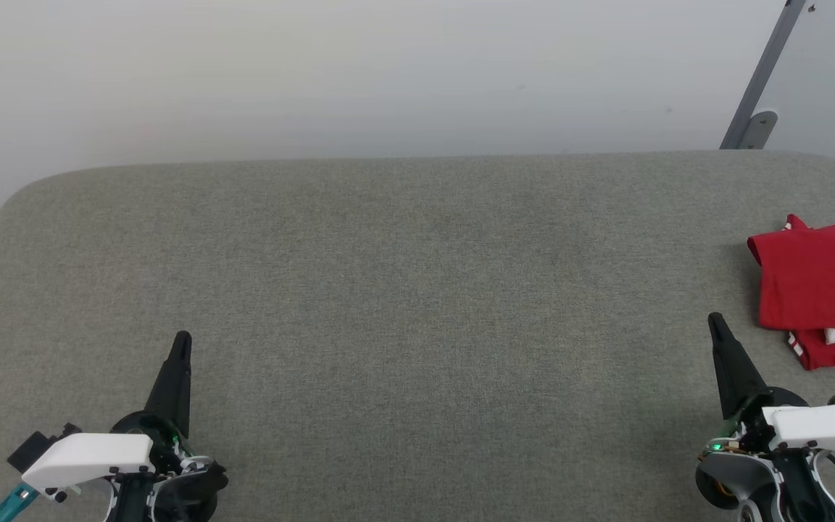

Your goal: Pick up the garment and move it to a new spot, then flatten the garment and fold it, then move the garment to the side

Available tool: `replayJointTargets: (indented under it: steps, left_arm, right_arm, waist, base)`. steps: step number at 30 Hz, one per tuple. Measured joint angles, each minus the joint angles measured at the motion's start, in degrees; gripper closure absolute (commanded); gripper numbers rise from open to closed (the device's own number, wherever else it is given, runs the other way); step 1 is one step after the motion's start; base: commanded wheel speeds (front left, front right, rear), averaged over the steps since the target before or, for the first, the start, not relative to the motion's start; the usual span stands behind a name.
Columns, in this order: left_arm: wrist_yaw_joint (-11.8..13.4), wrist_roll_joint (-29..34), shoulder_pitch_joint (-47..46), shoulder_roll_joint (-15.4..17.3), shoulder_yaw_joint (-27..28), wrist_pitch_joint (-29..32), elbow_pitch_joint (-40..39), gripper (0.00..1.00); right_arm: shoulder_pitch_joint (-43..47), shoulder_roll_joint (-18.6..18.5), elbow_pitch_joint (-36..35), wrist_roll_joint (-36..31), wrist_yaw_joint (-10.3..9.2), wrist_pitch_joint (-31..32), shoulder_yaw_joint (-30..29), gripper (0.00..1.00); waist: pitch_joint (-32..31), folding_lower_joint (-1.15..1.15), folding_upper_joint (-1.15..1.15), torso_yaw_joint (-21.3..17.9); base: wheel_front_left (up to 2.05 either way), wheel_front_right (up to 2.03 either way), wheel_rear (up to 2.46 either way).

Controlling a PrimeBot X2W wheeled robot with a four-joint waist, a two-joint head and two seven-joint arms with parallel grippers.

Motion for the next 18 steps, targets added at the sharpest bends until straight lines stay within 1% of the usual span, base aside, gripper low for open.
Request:
replayJointTargets:
  steps: [18]
  left_arm:
    - [0.0, 0.0, 0.0, 0.0, 0.0, 0.0, 0.0, 1.00]
  right_arm:
    - [0.0, 0.0, 0.0, 0.0, 0.00, 0.0, 0.0, 1.00]
  waist:
    - [0.0, 0.00, 0.00, 0.0]
  base:
    - [0.00, 0.00, 0.00]
